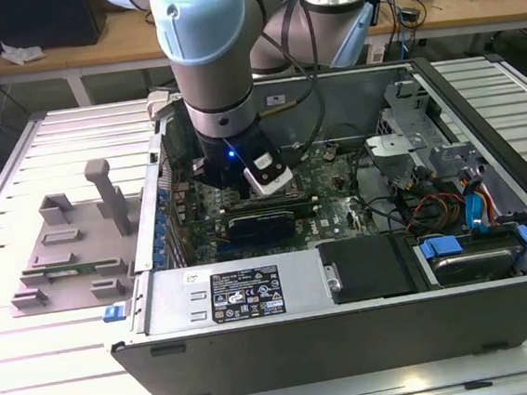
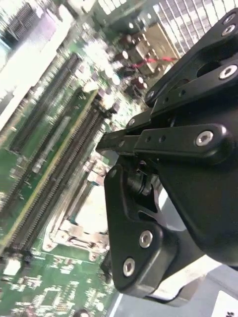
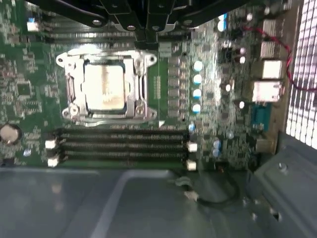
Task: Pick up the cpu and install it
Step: 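Install the second cpu locking lever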
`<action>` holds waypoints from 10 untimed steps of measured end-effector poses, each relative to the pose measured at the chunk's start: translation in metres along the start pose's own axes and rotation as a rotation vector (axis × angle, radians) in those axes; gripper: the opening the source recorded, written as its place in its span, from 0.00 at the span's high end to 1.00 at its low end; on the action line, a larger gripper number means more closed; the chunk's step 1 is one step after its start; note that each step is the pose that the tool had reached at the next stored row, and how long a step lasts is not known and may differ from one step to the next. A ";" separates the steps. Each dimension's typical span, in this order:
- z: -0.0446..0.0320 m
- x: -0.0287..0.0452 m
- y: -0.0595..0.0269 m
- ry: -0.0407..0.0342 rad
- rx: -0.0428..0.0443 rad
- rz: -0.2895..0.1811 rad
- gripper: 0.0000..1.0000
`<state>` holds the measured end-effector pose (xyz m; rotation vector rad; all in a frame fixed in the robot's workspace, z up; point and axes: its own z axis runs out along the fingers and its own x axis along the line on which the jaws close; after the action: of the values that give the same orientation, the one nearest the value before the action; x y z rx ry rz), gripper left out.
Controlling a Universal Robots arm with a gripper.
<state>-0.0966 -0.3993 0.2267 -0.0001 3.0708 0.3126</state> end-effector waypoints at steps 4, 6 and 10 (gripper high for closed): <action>0.0018 -0.0227 0.0025 0.0110 0.0470 0.000 0.89; 0.0042 -0.0277 0.0128 0.0110 0.0565 0.000 0.89; 0.0077 -0.0351 0.0281 0.0111 0.0669 -0.001 0.89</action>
<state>-0.0614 -0.3704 0.2267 -0.0006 3.0904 0.2105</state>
